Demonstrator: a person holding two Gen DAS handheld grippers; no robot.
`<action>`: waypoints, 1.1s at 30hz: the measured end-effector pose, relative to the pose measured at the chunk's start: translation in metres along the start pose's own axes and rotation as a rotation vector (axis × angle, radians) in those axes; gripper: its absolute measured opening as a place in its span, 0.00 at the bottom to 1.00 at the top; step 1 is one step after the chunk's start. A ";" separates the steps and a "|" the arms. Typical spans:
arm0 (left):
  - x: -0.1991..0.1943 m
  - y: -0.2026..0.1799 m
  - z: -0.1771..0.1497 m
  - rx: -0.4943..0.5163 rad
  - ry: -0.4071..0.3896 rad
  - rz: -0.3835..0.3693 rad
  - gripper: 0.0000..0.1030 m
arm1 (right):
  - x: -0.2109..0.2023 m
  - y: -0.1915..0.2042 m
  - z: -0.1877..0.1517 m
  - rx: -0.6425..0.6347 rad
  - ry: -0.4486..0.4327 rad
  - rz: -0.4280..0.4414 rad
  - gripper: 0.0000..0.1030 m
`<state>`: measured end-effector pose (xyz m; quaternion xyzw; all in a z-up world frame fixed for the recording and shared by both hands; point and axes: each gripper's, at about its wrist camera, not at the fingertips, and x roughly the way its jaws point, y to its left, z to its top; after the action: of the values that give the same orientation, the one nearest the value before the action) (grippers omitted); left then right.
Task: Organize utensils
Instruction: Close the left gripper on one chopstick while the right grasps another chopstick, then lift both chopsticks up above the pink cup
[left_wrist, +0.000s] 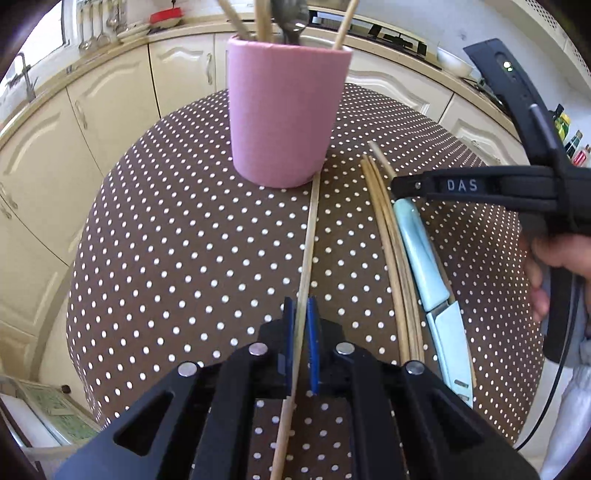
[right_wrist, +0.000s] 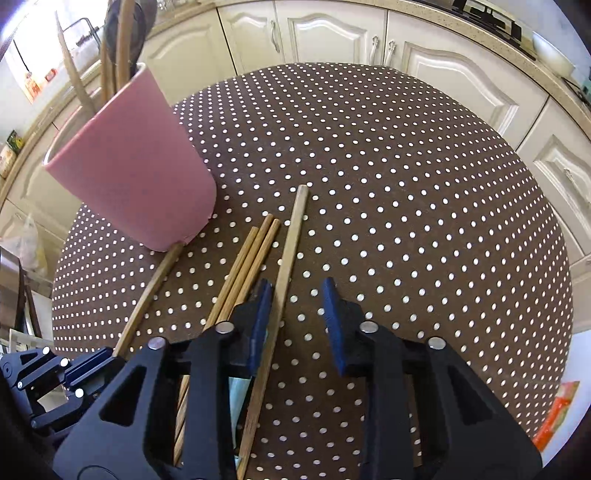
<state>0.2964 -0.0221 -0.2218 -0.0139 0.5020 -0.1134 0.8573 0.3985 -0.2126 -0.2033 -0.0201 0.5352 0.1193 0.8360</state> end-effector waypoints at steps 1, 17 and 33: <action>-0.001 0.002 0.000 0.002 0.004 0.000 0.07 | 0.001 0.001 0.003 -0.007 0.008 -0.017 0.15; 0.040 -0.021 0.066 0.115 0.099 0.059 0.11 | -0.022 -0.034 -0.022 0.035 -0.059 0.084 0.06; -0.049 -0.054 0.064 0.140 -0.354 -0.135 0.05 | -0.145 -0.026 -0.068 0.030 -0.357 0.221 0.06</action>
<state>0.3187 -0.0703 -0.1403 -0.0078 0.3324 -0.2010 0.9214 0.2858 -0.2747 -0.1043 0.0724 0.3794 0.2039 0.8996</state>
